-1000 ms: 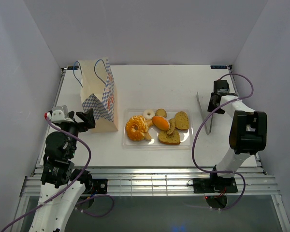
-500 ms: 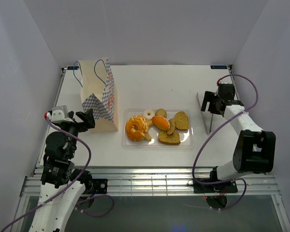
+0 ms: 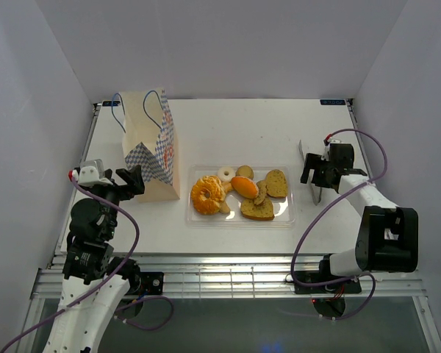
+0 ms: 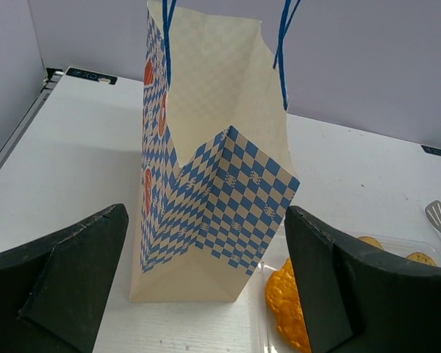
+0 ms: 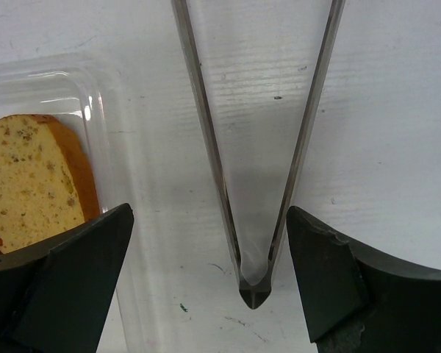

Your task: Place the fake bread into the paper bag

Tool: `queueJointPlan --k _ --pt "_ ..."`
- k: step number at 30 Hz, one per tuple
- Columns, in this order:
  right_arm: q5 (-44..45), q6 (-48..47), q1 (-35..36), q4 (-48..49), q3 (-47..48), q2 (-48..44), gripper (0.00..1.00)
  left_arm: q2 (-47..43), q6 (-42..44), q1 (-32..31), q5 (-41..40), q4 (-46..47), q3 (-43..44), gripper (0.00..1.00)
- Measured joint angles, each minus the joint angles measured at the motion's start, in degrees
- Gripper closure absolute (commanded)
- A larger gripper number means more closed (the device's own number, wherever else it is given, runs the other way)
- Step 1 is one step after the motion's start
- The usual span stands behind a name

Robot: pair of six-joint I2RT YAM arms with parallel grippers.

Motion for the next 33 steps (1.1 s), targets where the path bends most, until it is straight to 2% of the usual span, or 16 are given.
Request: queueJointPlan --k 15,26,31,33 --pt "5.38 0.52 0.02 0.26 0.83 6.60 0.10 0.24 -0.02 0.00 -0.11 -0.02 -0.26 0.02" --pt "6.80 0.48 0.02 1.64 6.62 13.31 0.10 0.57 0.00 0.00 -0.11 -0.02 -0.26 0.02" --pt "6.86 0.48 0.00 3.39 7.48 15.15 0.00 0.63 0.00 0.00 -0.11 -0.02 -0.26 0.02" --pt "6.60 0.44 0.00 3.61 7.48 15.93 0.00 0.70 0.00 0.00 -0.11 0.00 -0.26 0.02"
